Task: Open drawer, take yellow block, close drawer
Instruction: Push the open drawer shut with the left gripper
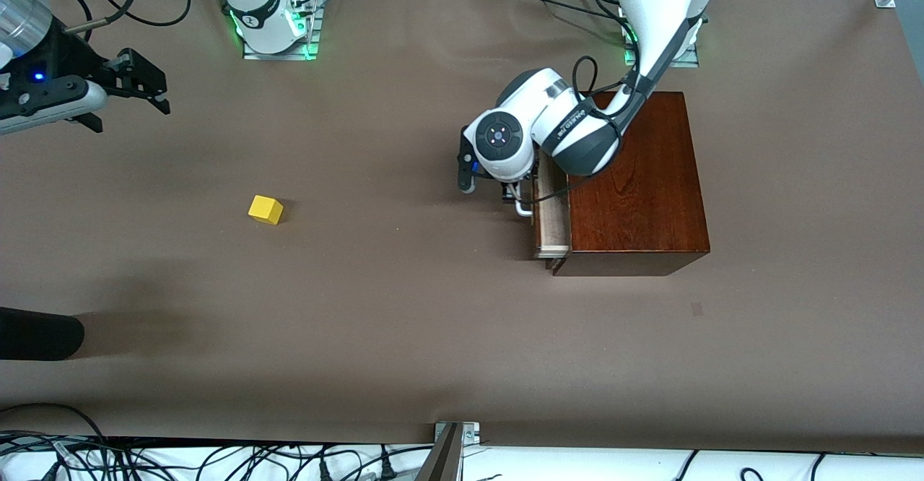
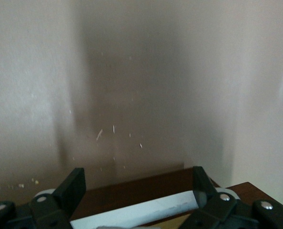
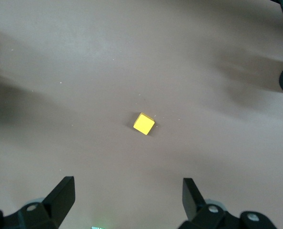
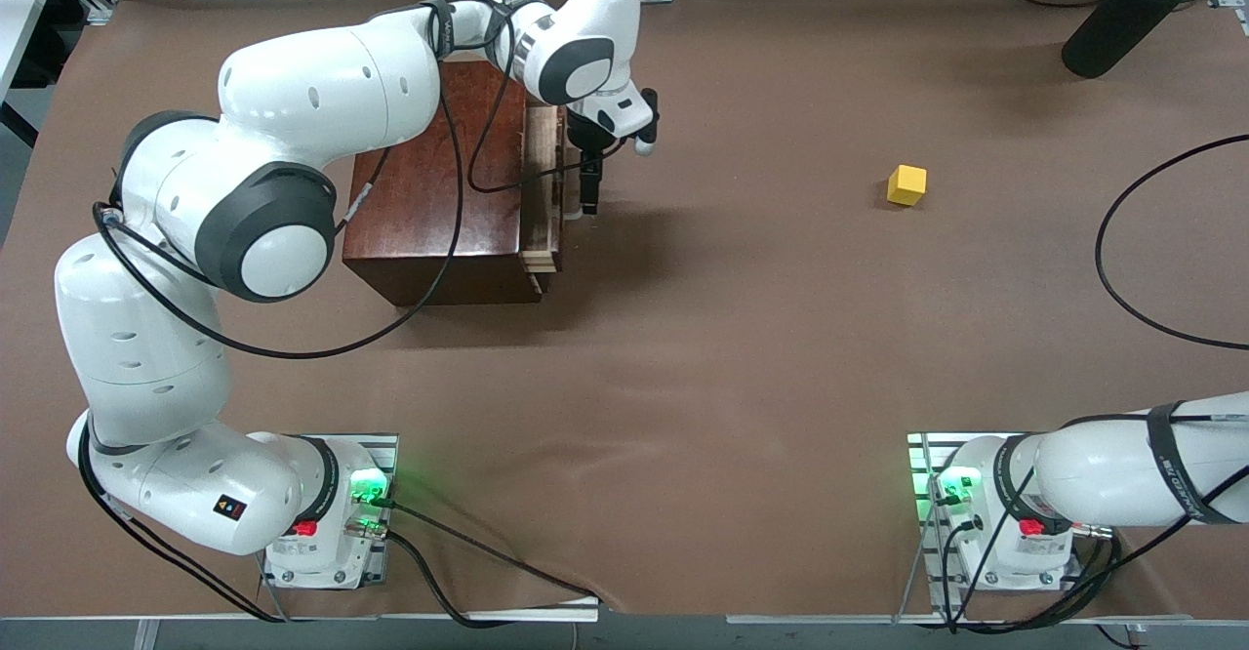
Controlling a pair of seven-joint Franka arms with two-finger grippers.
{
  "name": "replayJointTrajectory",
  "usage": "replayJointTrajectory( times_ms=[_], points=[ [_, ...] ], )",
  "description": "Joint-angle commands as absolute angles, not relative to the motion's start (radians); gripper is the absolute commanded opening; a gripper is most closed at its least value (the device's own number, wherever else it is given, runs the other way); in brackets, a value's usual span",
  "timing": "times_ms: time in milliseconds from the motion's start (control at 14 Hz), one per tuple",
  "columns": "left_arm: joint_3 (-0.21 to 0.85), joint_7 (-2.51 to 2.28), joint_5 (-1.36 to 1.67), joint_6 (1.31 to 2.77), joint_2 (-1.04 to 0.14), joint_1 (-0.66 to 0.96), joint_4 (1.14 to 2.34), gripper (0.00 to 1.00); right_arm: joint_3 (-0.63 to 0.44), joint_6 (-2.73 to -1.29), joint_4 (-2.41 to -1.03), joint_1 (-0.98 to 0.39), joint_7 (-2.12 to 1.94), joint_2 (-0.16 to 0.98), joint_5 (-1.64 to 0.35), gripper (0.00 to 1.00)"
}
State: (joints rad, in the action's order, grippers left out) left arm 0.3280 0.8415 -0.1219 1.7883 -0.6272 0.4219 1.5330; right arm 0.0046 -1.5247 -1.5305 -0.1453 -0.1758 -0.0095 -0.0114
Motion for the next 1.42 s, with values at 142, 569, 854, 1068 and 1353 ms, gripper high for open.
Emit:
replayJointTrajectory(
  times_ms=[142, 569, 854, 1068, 1353],
  points=[
    [0.33, 0.867, -0.172, 1.735, -0.601, 0.37, 1.543, 1.0, 0.015, -1.503, -1.519, -0.193, -0.178, -0.005, -0.002, 1.0],
    [0.327, 0.865, -0.175, 1.712, -0.592, 0.367, 1.543, 1.0, 0.005, -1.503, -1.516, -0.189, -0.178, -0.008, 0.002, 1.0],
    [0.327, 0.862, -0.175, 1.692, -0.58, 0.365, 1.543, 1.0, -0.002, -1.503, -1.514, -0.187, -0.176, -0.008, 0.002, 1.0],
    [0.331, 0.858, -0.173, 1.694, -0.581, 0.37, 1.54, 1.0, -0.002, -1.506, -1.514, -0.187, -0.173, -0.005, 0.002, 1.0],
    [0.337, 0.723, -0.158, 1.665, -0.474, 0.367, 1.516, 1.0, -0.002, -1.511, -1.514, -0.187, -0.173, -0.005, -0.002, 1.0]
  ],
)
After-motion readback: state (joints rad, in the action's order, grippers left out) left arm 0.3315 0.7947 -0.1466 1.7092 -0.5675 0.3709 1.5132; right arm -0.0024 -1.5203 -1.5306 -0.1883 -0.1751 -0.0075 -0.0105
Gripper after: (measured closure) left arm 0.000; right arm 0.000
